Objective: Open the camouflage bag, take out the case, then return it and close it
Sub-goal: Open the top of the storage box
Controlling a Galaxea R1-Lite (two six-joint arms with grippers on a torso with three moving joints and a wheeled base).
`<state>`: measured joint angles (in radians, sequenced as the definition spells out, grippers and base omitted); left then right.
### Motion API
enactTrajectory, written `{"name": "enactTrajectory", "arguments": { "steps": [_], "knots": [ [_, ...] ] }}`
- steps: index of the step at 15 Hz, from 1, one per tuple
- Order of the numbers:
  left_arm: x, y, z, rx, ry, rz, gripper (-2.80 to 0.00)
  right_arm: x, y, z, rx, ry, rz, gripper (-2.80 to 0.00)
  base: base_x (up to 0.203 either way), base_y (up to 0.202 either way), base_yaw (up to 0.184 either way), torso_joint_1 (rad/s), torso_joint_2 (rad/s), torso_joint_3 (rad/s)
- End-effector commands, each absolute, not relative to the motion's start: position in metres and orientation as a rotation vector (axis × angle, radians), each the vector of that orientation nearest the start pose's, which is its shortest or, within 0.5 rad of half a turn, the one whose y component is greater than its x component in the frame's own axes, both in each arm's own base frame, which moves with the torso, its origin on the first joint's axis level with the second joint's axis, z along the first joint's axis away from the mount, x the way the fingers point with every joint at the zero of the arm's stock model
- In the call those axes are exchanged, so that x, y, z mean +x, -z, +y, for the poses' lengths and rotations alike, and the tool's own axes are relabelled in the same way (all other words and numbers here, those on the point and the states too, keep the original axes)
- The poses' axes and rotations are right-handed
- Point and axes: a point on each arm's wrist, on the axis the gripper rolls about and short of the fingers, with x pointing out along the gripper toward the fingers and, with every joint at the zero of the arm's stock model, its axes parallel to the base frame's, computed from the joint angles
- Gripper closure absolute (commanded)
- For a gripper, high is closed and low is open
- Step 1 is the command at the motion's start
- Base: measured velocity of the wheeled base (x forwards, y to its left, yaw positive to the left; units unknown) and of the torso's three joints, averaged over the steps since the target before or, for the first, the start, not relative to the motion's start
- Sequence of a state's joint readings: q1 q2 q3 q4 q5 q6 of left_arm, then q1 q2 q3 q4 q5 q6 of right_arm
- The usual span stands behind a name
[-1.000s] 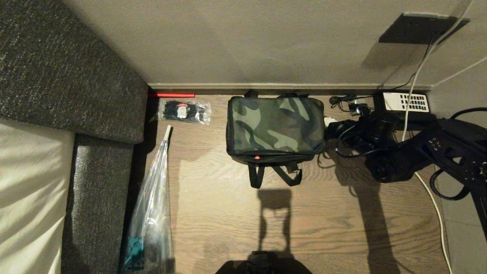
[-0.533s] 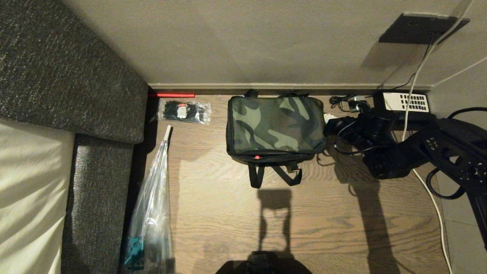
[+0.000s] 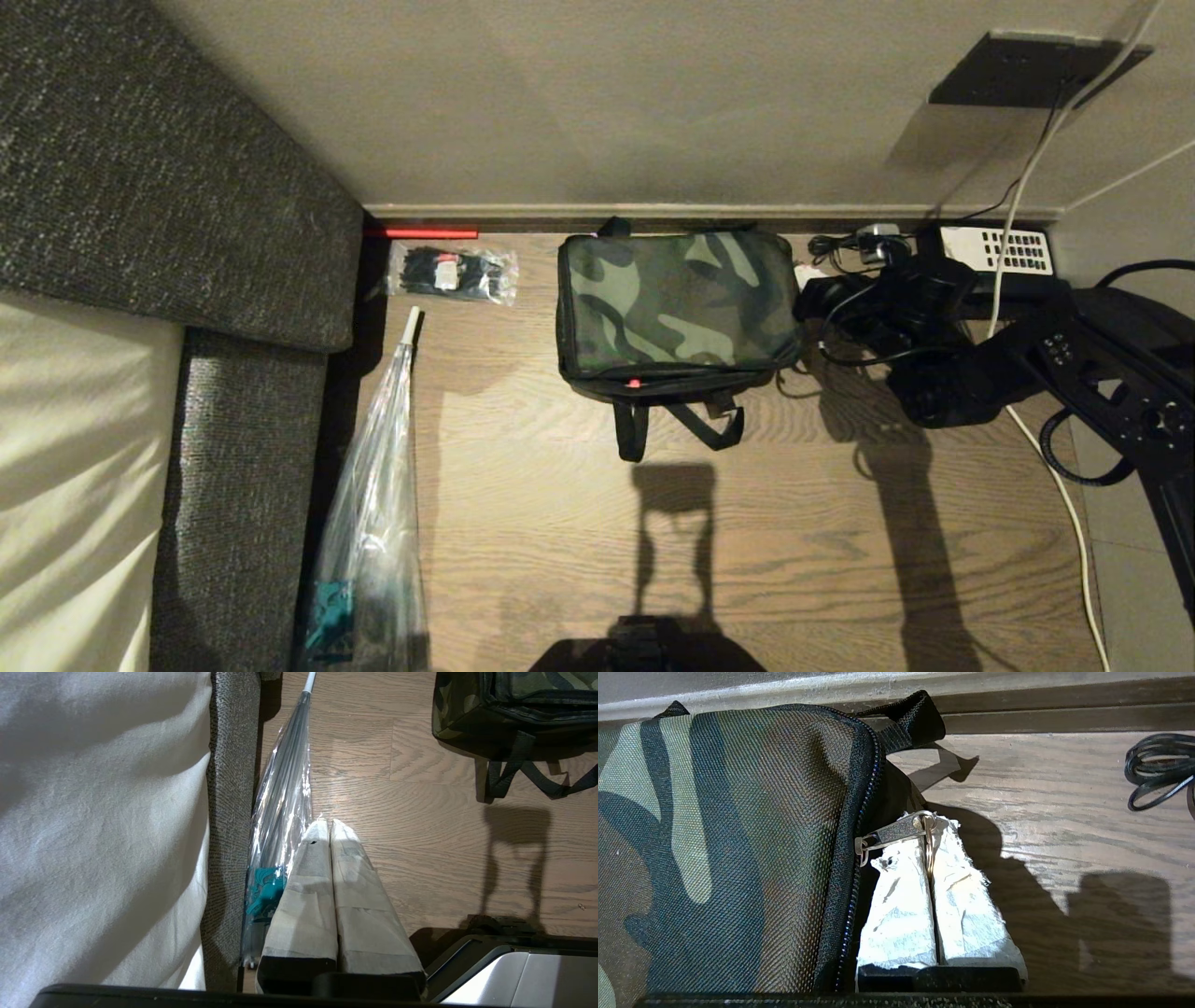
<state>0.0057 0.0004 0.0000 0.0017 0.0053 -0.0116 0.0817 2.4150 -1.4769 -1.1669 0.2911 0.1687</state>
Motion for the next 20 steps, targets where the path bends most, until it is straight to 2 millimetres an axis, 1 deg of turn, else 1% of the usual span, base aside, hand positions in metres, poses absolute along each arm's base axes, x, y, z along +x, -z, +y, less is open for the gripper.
{"name": "enactTrajectory", "arguments": {
  "steps": [1, 4, 6, 10, 12, 13, 14, 16, 20],
  "knots": [
    [-0.023, -0.074, 0.000, -0.012, -0.011, 0.003, 0.00, 0.486, -0.126, 0.045, 0.141, -0.388, -0.200, 0.00, 0.000, 0.000, 0.000, 0.000, 0.00, 0.000],
    [-0.023, -0.074, 0.000, -0.012, -0.012, 0.003, 0.00, 0.483, -0.122, 0.044, 0.144, -0.386, -0.172, 0.00, 0.000, 0.000, 0.000, 0.000, 0.00, 0.000],
    [-0.023, -0.074, 0.000, -0.012, -0.012, 0.003, 0.00, 0.477, -0.115, 0.046, 0.149, -0.389, -0.135, 0.00, 0.000, 0.000, 0.000, 0.000, 0.00, 0.000],
    [-0.023, -0.075, 0.000, -0.012, -0.012, 0.001, 0.00, 0.467, -0.097, 0.068, 0.166, -0.426, -0.057, 0.00, 0.000, 0.000, 0.000, 0.000, 0.00, 0.000],
    [-0.023, -0.074, 0.000, -0.012, -0.012, 0.003, 0.00, 0.463, -0.092, 0.076, 0.203, -0.421, -0.033, 0.00, 0.000, 0.000, 0.000, 0.000, 0.00, 0.000],
    [-0.023, -0.074, 0.000, -0.012, -0.012, 0.003, 0.00, 0.463, -0.091, 0.077, 0.207, -0.418, -0.030, 0.00, 0.000, 0.000, 0.000, 0.000, 0.00, 0.000],
    [-0.023, -0.074, 0.000, -0.012, -0.011, 0.003, 0.00, 0.462, -0.087, 0.089, 0.224, -0.394, -0.018, 0.00, 0.000, 0.000, 0.000, 0.000, 0.00, 0.000],
    [-0.023, -0.074, 0.000, -0.012, -0.012, 0.003, 0.00, 0.459, -0.082, 0.099, 0.249, -0.393, 0.007, 0.00, 0.000, 0.000, 0.000, 0.000, 0.00, 0.000],
    [-0.023, -0.075, 0.000, -0.012, -0.012, 0.001, 0.00, 0.451, -0.083, 0.117, 0.290, -0.408, 0.030, 0.00, 0.000, 0.000, 0.000, 0.000, 0.00, 0.000]
  ]
}}
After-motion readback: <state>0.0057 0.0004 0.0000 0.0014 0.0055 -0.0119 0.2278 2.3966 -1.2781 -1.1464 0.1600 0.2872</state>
